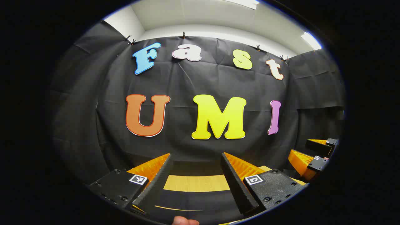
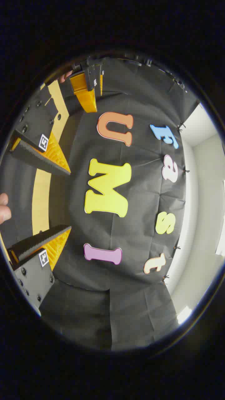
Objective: Grasp the waist and the cuffs of the jeans and fold them to make the two legs overlap; first hold the waist and fold one-third of the jeans toward the cuffs, then hold the cuffs and fold the remaining one-third in the same direction to finish folding.
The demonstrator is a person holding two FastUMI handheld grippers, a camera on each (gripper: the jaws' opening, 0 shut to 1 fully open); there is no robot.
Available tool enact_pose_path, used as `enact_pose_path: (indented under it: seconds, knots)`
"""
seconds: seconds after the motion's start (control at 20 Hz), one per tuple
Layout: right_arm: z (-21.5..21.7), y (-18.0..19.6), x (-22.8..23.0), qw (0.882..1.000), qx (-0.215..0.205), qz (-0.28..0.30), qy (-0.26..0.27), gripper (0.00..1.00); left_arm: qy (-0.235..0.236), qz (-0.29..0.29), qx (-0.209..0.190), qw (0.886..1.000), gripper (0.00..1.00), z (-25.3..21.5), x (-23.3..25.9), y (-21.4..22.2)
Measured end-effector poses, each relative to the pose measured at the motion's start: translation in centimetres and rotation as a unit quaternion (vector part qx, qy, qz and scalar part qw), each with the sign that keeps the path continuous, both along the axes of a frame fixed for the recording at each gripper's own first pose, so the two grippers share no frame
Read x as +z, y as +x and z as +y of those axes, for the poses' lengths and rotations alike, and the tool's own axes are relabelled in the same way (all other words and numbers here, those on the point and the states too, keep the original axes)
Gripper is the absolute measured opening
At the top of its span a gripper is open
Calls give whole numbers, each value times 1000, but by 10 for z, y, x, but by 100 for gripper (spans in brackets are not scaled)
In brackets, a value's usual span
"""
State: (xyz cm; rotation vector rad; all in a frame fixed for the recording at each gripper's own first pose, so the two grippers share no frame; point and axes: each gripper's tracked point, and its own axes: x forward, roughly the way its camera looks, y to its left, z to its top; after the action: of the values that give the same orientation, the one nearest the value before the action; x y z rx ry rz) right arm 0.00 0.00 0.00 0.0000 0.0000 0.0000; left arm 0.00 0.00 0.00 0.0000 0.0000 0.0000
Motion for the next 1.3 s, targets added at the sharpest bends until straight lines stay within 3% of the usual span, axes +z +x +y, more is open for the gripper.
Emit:
enact_pose_path:
  seconds: [1.0,1.3]
  knots:
    - [-12,12,5,1000,-3,-3,0,98,9,10,5,1000,97,5,-2,6]
    - [-50,19,-11,999,-15,33,34,97,15,22,44,999,98,37,-10,6]
